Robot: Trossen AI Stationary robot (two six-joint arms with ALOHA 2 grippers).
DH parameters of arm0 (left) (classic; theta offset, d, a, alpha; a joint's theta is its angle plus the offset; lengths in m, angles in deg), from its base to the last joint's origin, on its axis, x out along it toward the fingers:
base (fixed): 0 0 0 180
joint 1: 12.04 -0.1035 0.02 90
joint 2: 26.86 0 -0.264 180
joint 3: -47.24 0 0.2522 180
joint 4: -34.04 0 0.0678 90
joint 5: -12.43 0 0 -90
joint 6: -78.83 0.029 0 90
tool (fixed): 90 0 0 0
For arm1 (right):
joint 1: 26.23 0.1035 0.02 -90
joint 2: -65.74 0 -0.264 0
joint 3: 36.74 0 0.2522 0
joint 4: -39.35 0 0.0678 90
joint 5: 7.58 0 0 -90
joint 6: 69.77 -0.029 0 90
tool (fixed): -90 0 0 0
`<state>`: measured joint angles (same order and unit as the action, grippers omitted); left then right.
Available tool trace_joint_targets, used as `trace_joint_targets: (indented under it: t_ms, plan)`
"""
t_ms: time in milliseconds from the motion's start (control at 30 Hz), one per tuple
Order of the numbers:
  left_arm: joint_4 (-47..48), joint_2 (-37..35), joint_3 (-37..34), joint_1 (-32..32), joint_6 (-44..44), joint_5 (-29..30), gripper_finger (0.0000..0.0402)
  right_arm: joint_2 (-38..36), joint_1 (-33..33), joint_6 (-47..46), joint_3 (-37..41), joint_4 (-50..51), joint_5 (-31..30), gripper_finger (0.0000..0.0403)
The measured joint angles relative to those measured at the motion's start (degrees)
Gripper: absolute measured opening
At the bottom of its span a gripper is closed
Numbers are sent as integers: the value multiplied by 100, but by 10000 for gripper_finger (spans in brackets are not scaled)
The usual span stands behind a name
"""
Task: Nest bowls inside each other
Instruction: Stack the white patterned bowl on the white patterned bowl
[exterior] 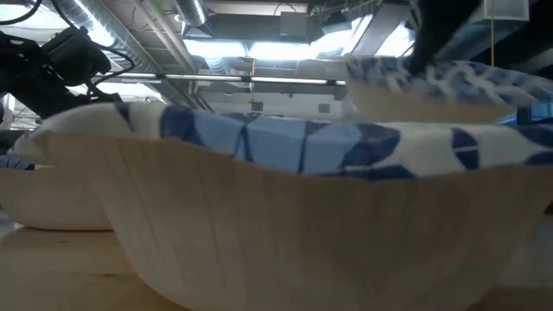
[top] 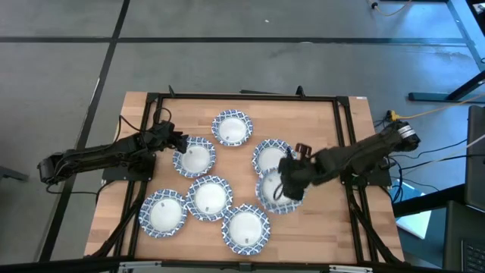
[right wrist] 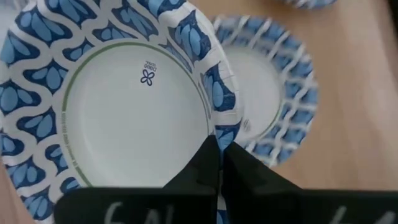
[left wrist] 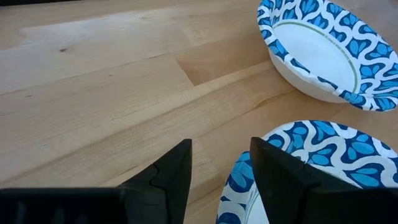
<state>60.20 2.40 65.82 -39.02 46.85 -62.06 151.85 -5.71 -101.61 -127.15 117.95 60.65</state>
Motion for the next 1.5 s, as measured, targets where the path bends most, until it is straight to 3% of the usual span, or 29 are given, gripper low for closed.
trace_joint_targets:
  t_ms: [300,667,1000,1500]
  plan:
    - [-2,0,0,0,103,2,157,-733,-1254,581,429,-810,-268,9]
    - [0,0,0,2,101,-150,157,-691,-2740,1050,1445,-2032,1236,10]
    - [2,0,0,0,211,-166,157,-691,-3177,962,2188,-2341,1702,10]
    - [4,0,0,2,210,-166,157,-693,-3402,786,2646,-2802,1601,12]
